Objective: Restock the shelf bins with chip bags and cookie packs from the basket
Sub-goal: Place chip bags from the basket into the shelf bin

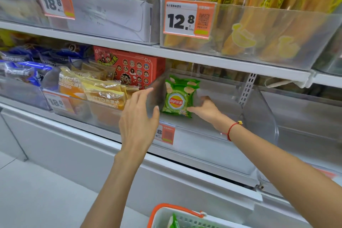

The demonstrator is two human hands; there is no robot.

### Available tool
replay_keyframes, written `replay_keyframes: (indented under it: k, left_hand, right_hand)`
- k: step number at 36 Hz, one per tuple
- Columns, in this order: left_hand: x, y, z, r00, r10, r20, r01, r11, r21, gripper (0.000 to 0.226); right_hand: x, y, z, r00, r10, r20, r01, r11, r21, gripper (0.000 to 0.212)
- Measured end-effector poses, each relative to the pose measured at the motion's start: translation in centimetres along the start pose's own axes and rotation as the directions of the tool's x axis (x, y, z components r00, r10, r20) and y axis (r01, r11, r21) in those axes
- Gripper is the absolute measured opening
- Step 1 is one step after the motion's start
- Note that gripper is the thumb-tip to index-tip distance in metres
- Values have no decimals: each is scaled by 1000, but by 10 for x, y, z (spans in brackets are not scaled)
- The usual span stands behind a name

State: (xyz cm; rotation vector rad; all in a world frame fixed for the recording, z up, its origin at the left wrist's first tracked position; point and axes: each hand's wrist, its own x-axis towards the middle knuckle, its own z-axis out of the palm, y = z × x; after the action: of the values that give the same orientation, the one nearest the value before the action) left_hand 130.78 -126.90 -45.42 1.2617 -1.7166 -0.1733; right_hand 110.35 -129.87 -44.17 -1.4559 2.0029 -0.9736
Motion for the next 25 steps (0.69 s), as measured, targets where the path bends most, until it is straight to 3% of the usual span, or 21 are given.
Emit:
replay_keyframes:
  k: [3,6,10,17,22,25]
  left_hand:
    - [-7,23,-9,998,38,41,-37,998,-46,33]
    - [-18,41,-13,973,48,227,-33,997,-67,21]
    - [-40,48,-4,863,-21,504,-7,999,54,19]
    - [-105,33,22,623,-128,772,-60,976,210,21]
    - [-161,18,46,325,-203,924,-187,944,273,31]
    - [-197,11,62,218,-165,962,-272,936,222,40]
  right_hand:
    - [-30,10,-11,985,-117,-125,111,992,-56,45]
    - [-68,20,-24,953,-258,-162,248,966,-80,15]
    - [-118,40,-36,934,-334,-129,321,940,-112,20]
    - [-184,110,-20,976,-102,193,147,961,-233,14]
    - [-209,155,12,906,130,402,103,855,-508,20]
    - [-221,173,32,861,211,462,109,812,-574,31]
